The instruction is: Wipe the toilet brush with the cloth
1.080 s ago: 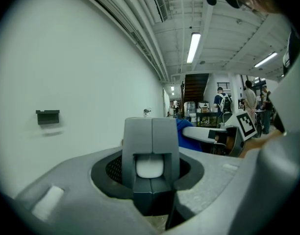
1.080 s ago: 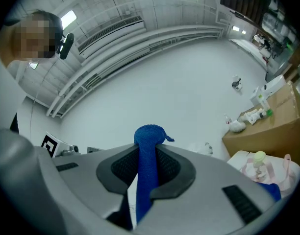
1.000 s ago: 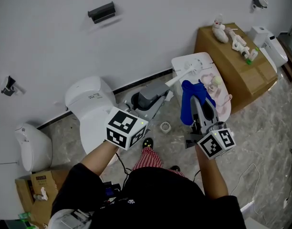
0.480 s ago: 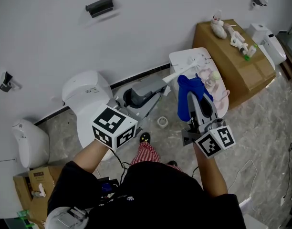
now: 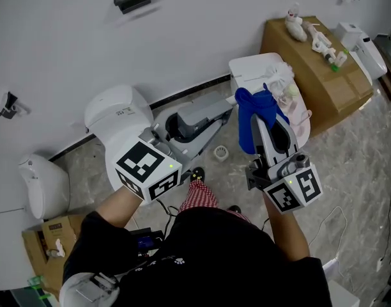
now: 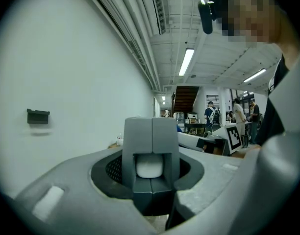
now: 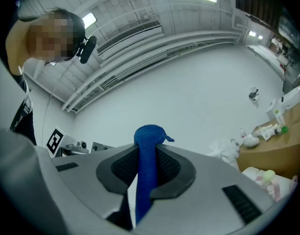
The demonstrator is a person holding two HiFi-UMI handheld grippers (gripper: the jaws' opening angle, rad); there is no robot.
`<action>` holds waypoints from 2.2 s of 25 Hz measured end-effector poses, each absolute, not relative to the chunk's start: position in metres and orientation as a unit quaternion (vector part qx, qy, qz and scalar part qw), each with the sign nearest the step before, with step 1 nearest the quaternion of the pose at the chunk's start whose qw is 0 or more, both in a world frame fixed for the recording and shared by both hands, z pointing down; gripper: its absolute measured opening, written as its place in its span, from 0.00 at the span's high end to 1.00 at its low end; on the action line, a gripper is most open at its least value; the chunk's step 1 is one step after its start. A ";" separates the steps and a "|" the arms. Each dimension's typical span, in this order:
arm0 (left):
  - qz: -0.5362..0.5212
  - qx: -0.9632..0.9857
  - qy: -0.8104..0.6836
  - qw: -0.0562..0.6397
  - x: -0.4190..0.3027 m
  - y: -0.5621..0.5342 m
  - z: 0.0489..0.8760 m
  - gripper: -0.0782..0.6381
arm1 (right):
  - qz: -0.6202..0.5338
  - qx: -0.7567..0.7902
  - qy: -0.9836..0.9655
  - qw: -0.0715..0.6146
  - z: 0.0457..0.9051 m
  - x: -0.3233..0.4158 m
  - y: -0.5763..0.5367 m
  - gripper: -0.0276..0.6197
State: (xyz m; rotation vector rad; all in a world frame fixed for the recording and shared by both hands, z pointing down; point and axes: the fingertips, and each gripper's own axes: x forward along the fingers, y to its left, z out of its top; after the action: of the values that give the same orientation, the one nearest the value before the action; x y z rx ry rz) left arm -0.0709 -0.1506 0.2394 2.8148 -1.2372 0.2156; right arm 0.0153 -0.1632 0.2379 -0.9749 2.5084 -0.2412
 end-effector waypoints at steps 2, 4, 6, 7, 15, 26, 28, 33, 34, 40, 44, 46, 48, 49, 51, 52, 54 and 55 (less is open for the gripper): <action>0.070 0.917 -0.391 0.027 -0.065 -0.148 0.237 0.66 | -0.074 -0.342 0.911 0.218 0.233 0.013 -0.159 0.86; 0.073 0.924 -0.375 0.019 -0.059 -0.146 0.234 0.66 | -0.061 -0.334 0.916 0.215 0.231 0.009 -0.158 0.86; 0.069 0.930 -0.360 0.018 -0.056 -0.144 0.231 0.66 | -0.057 -0.332 0.918 0.210 0.231 0.006 -0.160 0.86; 0.064 0.932 -0.356 0.021 -0.055 -0.143 0.230 0.66 | -0.057 -0.332 0.918 0.208 0.231 0.004 -0.161 0.86; 0.058 0.934 -0.351 0.031 -0.054 -0.141 0.226 0.66 | -0.028 -0.343 0.918 0.196 0.227 0.001 -0.160 0.86; 0.056 0.932 -0.356 0.030 -0.057 -0.130 0.221 0.66 | -0.005 -0.354 0.915 0.193 0.223 -0.003 -0.153 0.86; 0.050 0.931 -0.359 0.032 -0.057 -0.127 0.220 0.66 | 0.000 -0.355 0.915 0.193 0.221 -0.003 -0.151 0.86; 0.048 0.932 -0.359 0.025 -0.050 -0.121 0.216 0.66 | 0.004 -0.362 0.911 0.197 0.216 0.006 -0.150 0.86; 0.046 0.932 -0.359 0.026 -0.049 -0.120 0.214 0.66 | 0.007 -0.362 0.911 0.198 0.214 0.007 -0.149 0.86; 0.036 0.931 -0.362 0.026 -0.043 -0.114 0.208 0.66 | 0.019 -0.365 0.909 0.202 0.207 0.015 -0.145 0.86; 0.031 0.931 -0.362 0.025 -0.042 -0.106 0.203 0.66 | 0.026 -0.367 0.907 0.206 0.202 0.019 -0.140 0.86; 0.031 0.930 -0.365 0.021 -0.039 -0.101 0.201 0.66 | 0.027 -0.367 0.906 0.210 0.201 0.023 -0.137 0.86; 0.034 0.929 -0.367 0.015 -0.030 -0.095 0.203 0.66 | 0.028 -0.367 0.904 0.216 0.203 0.034 -0.133 0.86; 0.035 0.929 -0.368 0.012 -0.024 -0.092 0.205 0.66 | 0.029 -0.367 0.904 0.218 0.205 0.041 -0.131 0.86; 0.035 0.929 -0.369 0.009 -0.017 -0.087 0.205 0.66 | 0.030 -0.367 0.903 0.222 0.207 0.049 -0.128 0.86; 0.035 0.929 -0.369 0.009 -0.018 -0.085 0.204 0.66 | 0.030 -0.368 0.902 0.222 0.206 0.049 -0.128 0.86; 0.033 0.929 -0.368 0.011 -0.023 -0.083 0.200 0.66 | 0.031 -0.371 0.902 0.220 0.202 0.045 -0.127 0.86; 0.032 0.929 -0.368 0.012 -0.025 -0.081 0.198 0.66 | 0.031 -0.372 0.902 0.219 0.201 0.044 -0.126 0.86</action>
State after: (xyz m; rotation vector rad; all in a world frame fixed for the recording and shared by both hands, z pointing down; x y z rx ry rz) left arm -0.0249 -0.0814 0.1984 2.8978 -1.1481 0.0992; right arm 0.0443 -0.1258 0.2007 -1.0285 2.4950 0.0853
